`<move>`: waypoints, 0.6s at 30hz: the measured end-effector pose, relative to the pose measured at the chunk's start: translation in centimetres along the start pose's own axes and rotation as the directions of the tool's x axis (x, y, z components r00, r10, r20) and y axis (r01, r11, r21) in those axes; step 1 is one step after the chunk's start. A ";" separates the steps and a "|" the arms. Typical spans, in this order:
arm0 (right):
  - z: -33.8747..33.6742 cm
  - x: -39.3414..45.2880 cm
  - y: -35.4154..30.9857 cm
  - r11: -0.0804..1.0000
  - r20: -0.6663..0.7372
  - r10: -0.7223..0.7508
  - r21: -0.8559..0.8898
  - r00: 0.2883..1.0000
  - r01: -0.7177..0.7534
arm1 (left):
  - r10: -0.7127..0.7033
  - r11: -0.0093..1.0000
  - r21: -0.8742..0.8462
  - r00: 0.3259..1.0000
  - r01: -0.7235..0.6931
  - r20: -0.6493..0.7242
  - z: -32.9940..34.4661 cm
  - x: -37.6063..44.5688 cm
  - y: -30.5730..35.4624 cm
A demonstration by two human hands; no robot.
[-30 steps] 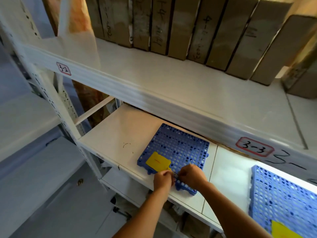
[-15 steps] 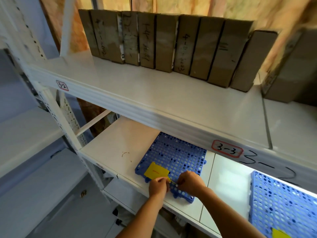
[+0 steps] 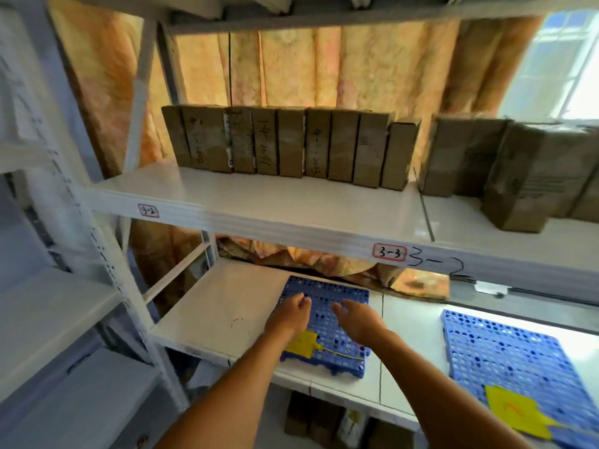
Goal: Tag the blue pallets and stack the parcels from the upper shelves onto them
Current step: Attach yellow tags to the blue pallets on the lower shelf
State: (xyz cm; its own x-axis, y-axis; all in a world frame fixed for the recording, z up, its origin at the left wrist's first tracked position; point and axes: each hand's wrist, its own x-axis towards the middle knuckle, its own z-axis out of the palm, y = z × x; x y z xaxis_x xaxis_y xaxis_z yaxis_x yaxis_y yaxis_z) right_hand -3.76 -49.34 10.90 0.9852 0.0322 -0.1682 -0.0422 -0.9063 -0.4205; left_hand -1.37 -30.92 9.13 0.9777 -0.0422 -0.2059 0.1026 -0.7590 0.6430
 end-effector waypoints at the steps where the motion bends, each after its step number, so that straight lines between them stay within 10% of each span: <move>1: -1.0 -1.2 -1.2 1.000 -0.039 0.004 -0.001 0.999 -0.004 | 0.052 0.998 0.027 0.999 -0.052 -0.011 -1.7 -0.6 0.6; 7: -5.4 -9.8 -9.8 0.991 -0.265 0.028 0.134 0.964 0.008 | 0.414 0.902 0.160 0.909 -0.401 -0.049 -10.8 -7.3 3.6; 18: -9.5 -16.9 -23.2 0.993 -0.460 -0.099 0.015 0.882 0.120 | 0.479 0.877 0.155 0.847 -0.454 -0.228 -23.8 -16.8 2.4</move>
State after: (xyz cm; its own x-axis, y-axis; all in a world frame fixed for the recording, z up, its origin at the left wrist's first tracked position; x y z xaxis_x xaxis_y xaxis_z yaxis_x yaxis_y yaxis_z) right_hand -17.87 -32.82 31.97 0.9497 -0.0755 0.3040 0.0737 -0.8894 -0.4511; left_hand -13.20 -16.60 31.66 0.9196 -0.2512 0.3021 -0.3827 -0.7472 0.5434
